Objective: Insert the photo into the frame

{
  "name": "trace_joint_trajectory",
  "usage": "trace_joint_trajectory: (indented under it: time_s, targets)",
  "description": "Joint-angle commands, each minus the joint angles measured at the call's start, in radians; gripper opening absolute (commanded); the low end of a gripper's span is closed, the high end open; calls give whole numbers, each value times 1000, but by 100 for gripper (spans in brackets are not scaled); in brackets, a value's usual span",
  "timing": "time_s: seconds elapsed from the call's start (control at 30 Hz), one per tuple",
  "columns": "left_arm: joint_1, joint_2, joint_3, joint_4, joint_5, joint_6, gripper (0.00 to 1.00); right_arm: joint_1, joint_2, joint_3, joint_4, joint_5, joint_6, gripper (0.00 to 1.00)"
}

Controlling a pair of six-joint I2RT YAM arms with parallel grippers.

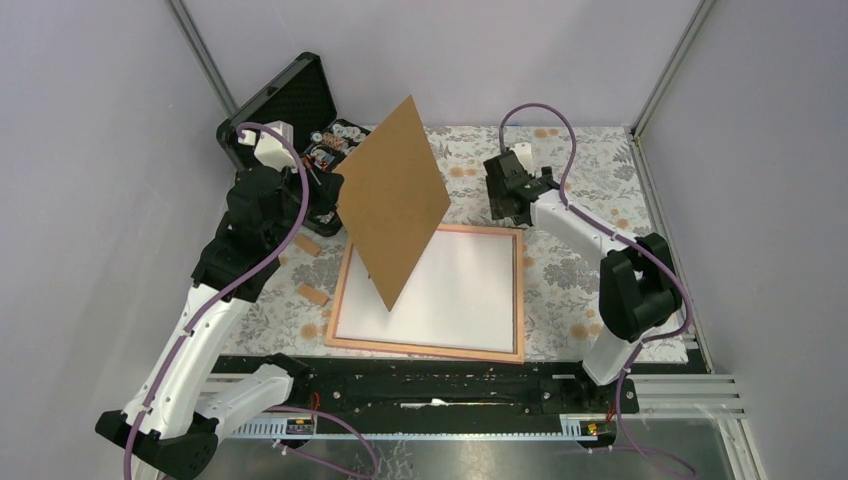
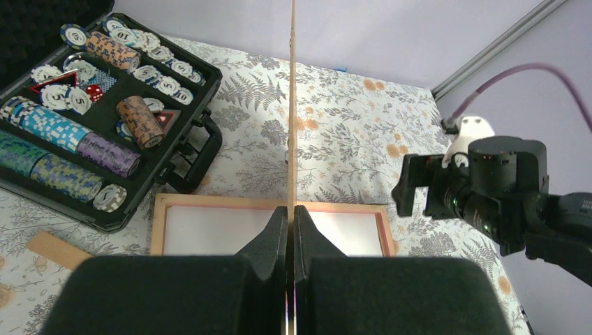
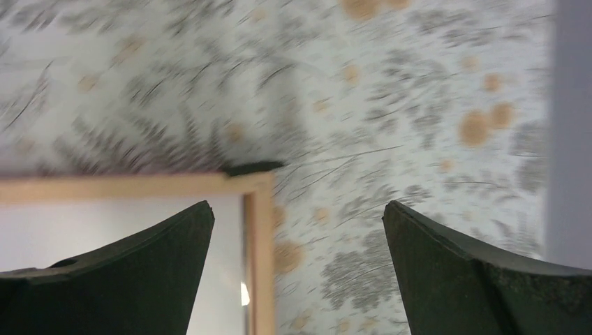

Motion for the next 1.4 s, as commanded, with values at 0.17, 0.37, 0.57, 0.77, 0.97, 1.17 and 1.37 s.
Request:
trace_joint_trajectory:
  time_s: [0.17,0.37,0.57,0.77,0.97,1.17,1.37]
  targets:
    - [1,-4,-13,87,44,-25,0,-23,18,-13,-2,-309,-6,100]
    - [1,-10,-12,84,47,-27,0,-37,123,12,27,-259,-26,100]
    - [1,-10,-10,76,45,-23,0,-55,169,33,24,-191,-6,100]
    - [1,-5,-6,76,42,-19,0,-72,194,30,33,-187,2,100]
    - [1,0,-9,76,40,-16,0,-91,216,35,36,-178,5,100]
    - [1,4,-10,76,43,-20,0,-147,268,90,-21,51,78,100]
    - [1,4,-16,75,45,-31,0,-211,111,75,4,-171,89,100]
